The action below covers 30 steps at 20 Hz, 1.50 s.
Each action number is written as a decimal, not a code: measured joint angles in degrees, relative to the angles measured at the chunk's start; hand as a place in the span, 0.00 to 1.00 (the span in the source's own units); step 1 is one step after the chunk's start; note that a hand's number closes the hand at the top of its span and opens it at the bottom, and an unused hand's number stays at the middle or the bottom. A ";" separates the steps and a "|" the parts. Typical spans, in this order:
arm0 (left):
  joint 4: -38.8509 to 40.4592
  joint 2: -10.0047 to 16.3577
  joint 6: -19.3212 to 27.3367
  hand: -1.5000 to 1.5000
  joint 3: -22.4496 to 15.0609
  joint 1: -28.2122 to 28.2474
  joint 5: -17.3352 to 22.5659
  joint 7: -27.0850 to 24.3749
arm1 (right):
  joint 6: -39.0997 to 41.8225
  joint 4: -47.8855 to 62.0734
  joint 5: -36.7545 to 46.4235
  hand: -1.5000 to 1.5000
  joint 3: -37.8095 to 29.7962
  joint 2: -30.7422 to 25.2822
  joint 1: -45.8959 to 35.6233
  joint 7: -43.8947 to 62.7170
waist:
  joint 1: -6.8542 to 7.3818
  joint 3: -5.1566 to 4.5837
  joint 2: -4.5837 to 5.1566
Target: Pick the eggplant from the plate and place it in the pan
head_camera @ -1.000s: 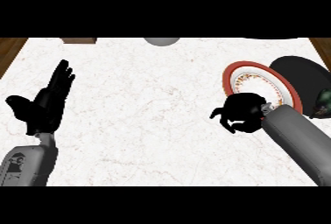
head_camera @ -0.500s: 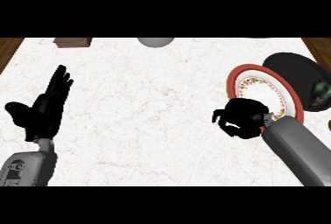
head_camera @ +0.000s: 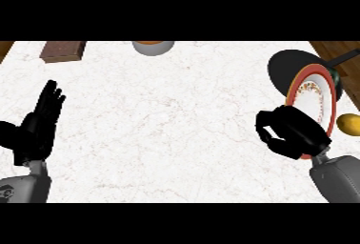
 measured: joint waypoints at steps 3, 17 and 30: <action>-0.26 0.05 -0.01 0.50 0.13 -0.31 0.09 0.13 | -0.96 -9.78 -3.62 1.00 -4.66 -0.65 5.15 3.50 | 0.32 0.00 0.27; -0.06 -1.25 -2.05 0.50 -2.35 -3.19 -0.56 -0.17 | 4.40 -19.43 -27.35 1.00 -29.88 -0.92 6.11 17.04 | 6.15 0.11 1.93; 1.96 -2.70 -2.44 0.50 -3.47 -6.81 -1.52 -0.59 | -11.21 26.40 -13.78 1.00 -34.77 -8.68 -12.26 -4.89 | 9.32 0.27 3.02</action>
